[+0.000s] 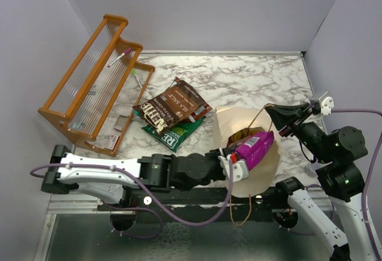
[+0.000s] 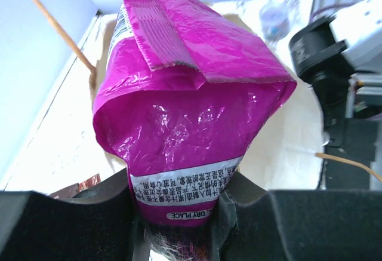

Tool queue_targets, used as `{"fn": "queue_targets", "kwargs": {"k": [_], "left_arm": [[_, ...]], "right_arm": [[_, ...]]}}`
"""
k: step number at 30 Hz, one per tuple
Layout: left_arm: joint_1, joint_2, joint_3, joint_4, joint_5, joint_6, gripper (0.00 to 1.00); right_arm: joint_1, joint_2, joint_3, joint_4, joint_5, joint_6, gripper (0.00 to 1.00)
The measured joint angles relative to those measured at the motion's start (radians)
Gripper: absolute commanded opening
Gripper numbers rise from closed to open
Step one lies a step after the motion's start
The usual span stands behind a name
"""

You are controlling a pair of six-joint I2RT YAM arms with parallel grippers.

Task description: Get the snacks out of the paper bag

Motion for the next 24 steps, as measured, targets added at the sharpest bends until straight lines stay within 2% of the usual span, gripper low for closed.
{"fn": "queue_targets", "kwargs": {"k": [5, 10, 13, 17, 24], "left_arm": [[-0.001, -0.177, 0.000, -0.038, 0.087, -0.034, 0.09], [-0.001, -0.304, 0.000, -0.040, 0.080, -0.077, 0.03], [-0.002, -0.348, 0.000, -0.047, -0.013, -0.113, 0.04], [-0.001, -0.378, -0.003, -0.100, -0.209, -0.176, 0.03], [0.014, -0.385, -0.023, -0.207, -0.517, -0.290, 0.01]], "right_arm": [[0.000, 0.001, 0.000, 0.006, 0.027, 0.010, 0.02], [0.000, 0.012, 0.000, 0.006, 0.092, 0.024, 0.02], [0.000, 0.017, 0.000, 0.010, 0.132, 0.037, 0.02], [0.000, 0.037, 0.012, 0.011, 0.211, 0.043, 0.02], [0.000, 0.186, 0.137, 0.007, 0.432, 0.027, 0.07]]}}
